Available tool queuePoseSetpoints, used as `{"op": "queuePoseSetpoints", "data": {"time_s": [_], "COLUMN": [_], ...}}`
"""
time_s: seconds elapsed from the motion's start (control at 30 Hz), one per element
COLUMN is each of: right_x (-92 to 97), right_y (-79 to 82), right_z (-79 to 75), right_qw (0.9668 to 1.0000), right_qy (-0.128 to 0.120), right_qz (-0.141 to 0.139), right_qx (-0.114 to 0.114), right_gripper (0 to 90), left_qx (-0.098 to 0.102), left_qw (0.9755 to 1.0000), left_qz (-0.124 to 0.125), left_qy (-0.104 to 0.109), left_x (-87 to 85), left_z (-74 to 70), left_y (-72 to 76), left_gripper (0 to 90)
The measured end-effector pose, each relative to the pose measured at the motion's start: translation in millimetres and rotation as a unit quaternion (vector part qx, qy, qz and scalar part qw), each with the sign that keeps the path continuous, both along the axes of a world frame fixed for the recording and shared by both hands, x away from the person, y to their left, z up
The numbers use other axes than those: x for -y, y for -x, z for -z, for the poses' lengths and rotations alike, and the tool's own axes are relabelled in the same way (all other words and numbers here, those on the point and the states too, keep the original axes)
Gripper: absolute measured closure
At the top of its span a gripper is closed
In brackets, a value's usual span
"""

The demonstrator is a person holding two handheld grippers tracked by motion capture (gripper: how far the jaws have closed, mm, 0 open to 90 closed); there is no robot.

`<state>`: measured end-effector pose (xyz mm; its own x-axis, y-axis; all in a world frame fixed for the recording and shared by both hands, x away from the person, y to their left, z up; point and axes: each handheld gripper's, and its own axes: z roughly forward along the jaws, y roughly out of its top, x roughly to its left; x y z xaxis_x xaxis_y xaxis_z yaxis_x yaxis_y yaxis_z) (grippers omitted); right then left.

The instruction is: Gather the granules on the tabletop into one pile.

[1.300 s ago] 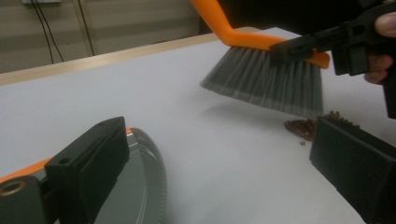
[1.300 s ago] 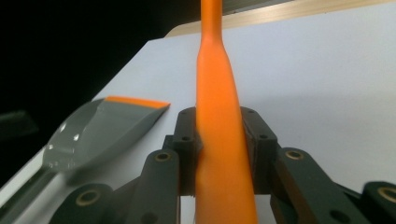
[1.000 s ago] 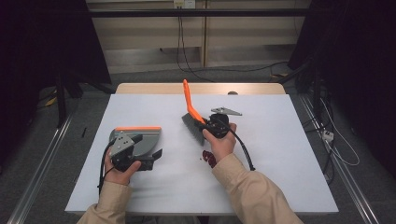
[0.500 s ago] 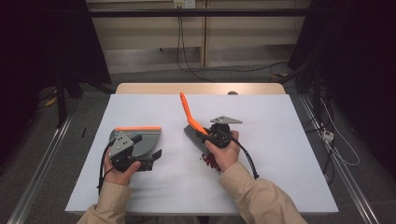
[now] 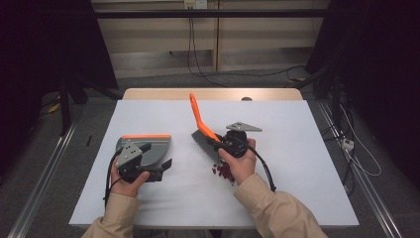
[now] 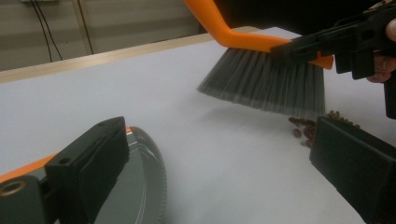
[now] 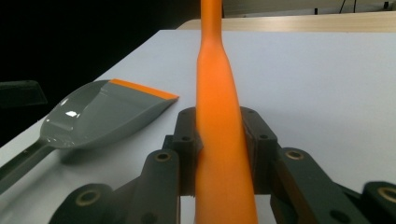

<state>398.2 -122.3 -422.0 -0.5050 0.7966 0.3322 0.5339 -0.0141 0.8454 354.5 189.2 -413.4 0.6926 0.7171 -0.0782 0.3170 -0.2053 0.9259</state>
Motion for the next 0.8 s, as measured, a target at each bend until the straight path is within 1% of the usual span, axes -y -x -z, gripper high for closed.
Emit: {"op": "queuePoseSetpoints", "data": {"time_s": [0.07,0.1,0.13,0.2,0.27,0.3,0.33,0.47,0.57,0.63,0.67,0.7,0.8], "right_x": [-8.1,-12.8,-17.8,-26.5,-30.4,-30.5,-29.1,-14.0,-2.5,3.2,5.3,6.7,9.1], "right_y": [-2.2,-2.8,-3.3,-3.4,-2.9,-2.0,-1.0,0.9,4.9,7.5,8.3,8.9,9.0], "right_z": [2.2,3.4,5.3,10.7,16.7,19.0,20.6,19.8,19.8,20.0,19.6,18.1,9.2], "right_qw": [0.9999,0.9999,0.9999,0.9998,0.9995,0.9994,0.9994,0.9993,0.9993,0.9993,0.999,0.9989,0.9994], "right_qy": [-0.012,-0.012,-0.01,-0.003,0.002,0.007,0.015,0.021,0.019,0.007,-0.004,-0.01,-0.018], "right_qz": [-0.004,-0.005,-0.01,-0.015,-0.021,-0.021,-0.019,-0.006,0.002,0.005,0.005,0.004,0.004], "right_qx": [-0.006,-0.007,-0.006,-0.012,-0.025,-0.027,-0.026,-0.03,-0.033,-0.037,-0.044,-0.044,-0.031], "right_gripper": [71.0,71.0,71.0,70.9,71.0,71.0,71.0,71.0,71.0,70.9,71.0,71.0,71.0], "left_qx": [0.0,0.0,0.0,0.0,0.001,0.001,0.003,0.003,0.005,0.002,0.002,0.002,0.004], "left_qw": [1.0,1.0,1.0,1.0,1.0,1.0,1.0,1.0,1.0,1.0,1.0,1.0,1.0], "left_qz": [0.0,0.0,0.0,0.0,0.0,-0.001,-0.001,-0.005,-0.001,-0.002,-0.001,-0.001,0.0], "left_qy": [0.0,0.0,0.0,0.0,0.0,0.001,0.001,0.004,-0.001,0.001,0.001,0.001,-0.001], "left_x": [-0.2,-0.3,-0.4,-0.7,-1.3,-1.7,-2.4,-2.8,-2.0,-0.6,-0.4,-0.3,-0.3], "left_z": [0.0,0.0,-0.1,-0.1,-0.5,-0.8,-1.0,-1.5,-1.9,-1.3,-1.3,-1.4,-1.9], "left_y": [-0.1,-0.2,-0.2,-0.2,0.3,0.7,0.8,1.3,1.1,1.1,0.9,0.8,0.5], "left_gripper": [4.5,4.5,4.5,4.5,4.5,4.5,4.5,4.5,4.5,4.5,4.5,4.5,4.5]}}
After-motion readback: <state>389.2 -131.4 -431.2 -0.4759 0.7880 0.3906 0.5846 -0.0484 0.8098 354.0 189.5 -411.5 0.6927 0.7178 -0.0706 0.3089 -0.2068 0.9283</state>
